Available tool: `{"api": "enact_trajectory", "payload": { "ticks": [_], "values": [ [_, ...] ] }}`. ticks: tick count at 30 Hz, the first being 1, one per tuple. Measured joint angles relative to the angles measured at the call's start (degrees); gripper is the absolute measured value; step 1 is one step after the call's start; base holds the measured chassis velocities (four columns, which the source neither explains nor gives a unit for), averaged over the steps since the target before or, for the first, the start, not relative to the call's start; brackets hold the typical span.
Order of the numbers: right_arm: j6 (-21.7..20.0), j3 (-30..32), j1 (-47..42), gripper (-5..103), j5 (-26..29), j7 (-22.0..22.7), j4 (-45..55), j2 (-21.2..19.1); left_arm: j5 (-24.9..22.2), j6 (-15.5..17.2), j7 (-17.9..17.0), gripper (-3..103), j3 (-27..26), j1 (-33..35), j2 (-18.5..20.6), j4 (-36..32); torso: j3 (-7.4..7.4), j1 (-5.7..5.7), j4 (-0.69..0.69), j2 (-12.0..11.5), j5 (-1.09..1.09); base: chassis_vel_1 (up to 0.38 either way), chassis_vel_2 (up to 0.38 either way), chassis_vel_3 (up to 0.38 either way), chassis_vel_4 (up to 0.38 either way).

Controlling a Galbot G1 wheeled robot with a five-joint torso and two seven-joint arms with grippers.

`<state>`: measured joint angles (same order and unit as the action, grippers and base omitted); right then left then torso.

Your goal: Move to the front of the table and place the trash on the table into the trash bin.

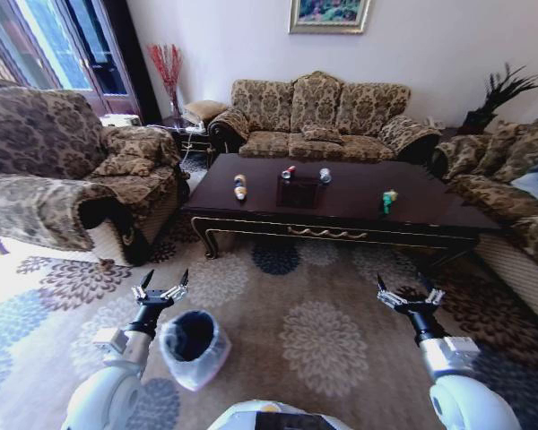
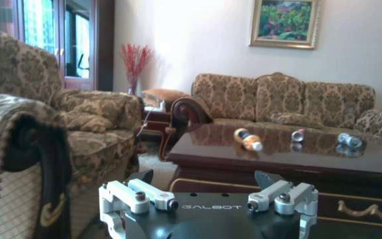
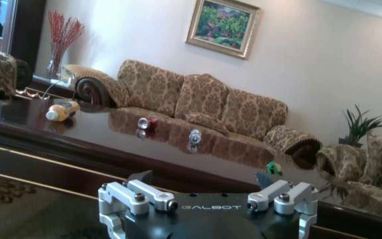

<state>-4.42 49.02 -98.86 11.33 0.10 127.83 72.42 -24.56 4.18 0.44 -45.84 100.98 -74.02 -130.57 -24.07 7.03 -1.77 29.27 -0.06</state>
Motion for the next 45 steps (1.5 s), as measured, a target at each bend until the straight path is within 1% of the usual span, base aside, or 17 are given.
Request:
{"api": "enact_trajectory", "payload": {
  "ticks": [5,6,9,16,17,18,26,30,31,34,38,44,45],
  "values": [
    [-0.3,-0.1,0.2,100,0.2,1.0,0.0,-0.1,0.0,0.2,0.0,100,0.0,-0.1,-0.1,0.5,0.15,-0.10,0.01,-0.2,0.03,0.183,0.128,-0.140,-0.178],
    [-0.3,-0.1,0.3,100,0.4,1.0,-0.1,-0.4,0.1,0.3,0.2,100,0.2,-0.1,-0.3,0.7,0.39,-0.24,0.01,-0.6,0.03,0.000,0.000,0.000,0.000],
    [-0.2,0.0,0.3,100,0.6,1.0,-0.2,-0.9,0.5,0.4,0.7,100,0.5,0.2,-0.9,1.1,1.02,-0.63,0.01,-1.6,0.12,-0.035,-0.040,0.028,0.037],
    [-0.3,-0.3,0.9,100,0.7,1.0,-0.6,-0.9,0.3,0.1,0.7,100,0.4,0.3,-1.0,3.4,1.88,-1.17,0.01,-3.0,0.09,-0.021,-0.030,0.020,0.024],
    [-0.3,-0.4,1.1,100,0.7,1.0,-0.8,-0.9,0.0,0.0,0.6,100,0.4,0.2,-1.0,4.2,2.08,-1.30,0.01,-3.3,0.04,0.000,0.000,0.000,0.000],
    [-0.3,-0.5,1.2,100,0.7,1.0,-1.0,-0.8,-0.3,0.0,0.5,100,0.3,0.2,-1.0,5.0,2.27,-1.42,0.01,-3.7,0.04,0.000,0.000,0.000,0.000],
    [0.1,-0.5,1.2,100,0.9,1.0,-1.8,-0.7,0.2,-0.4,1.0,100,0.0,-0.3,-1.2,7.8,3.26,-2.24,0.01,-5.5,0.08,0.000,0.000,0.000,0.000],
    [0.4,-0.3,1.0,100,1.2,1.0,-1.9,-0.7,1.7,-1.7,1.0,100,0.2,-1.0,-1.6,9.8,4.03,-2.65,0.01,-6.7,0.05,0.000,0.000,0.000,0.000],
    [0.4,-0.3,1.0,100,1.2,1.0,-1.9,-0.7,1.7,-1.7,1.0,100,0.2,-1.0,-1.6,9.8,4.03,-2.65,0.01,-6.7,0.05,0.000,0.000,0.000,0.000],
    [0.6,-0.1,0.6,100,1.4,1.0,-1.8,-0.8,2.2,-2.9,1.2,100,0.0,-0.7,-1.6,10.6,4.75,-2.96,0.01,-7.7,0.07,0.000,0.000,0.000,0.000],
    [0.6,-0.1,0.5,100,1.4,1.0,-1.6,-0.7,2.5,-3.9,1.4,100,-0.2,-0.7,-1.7,11.5,5.32,-3.29,0.01,-8.6,0.06,0.000,0.000,0.000,0.000],
    [0.6,-0.5,0.6,100,1.0,1.0,-1.2,-0.3,2.5,-4.3,1.5,100,-0.4,-0.7,-1.5,12.9,5.94,-3.72,0.01,-9.7,0.06,0.000,0.000,0.000,0.000],
    [0.7,-0.7,0.7,100,1.0,1.1,-1.1,-0.2,2.7,-4.0,1.6,100,-0.5,-0.5,-1.4,13.3,6.26,-3.87,0.01,-10.1,0.06,0.000,0.000,0.000,0.000]
  ]
}}
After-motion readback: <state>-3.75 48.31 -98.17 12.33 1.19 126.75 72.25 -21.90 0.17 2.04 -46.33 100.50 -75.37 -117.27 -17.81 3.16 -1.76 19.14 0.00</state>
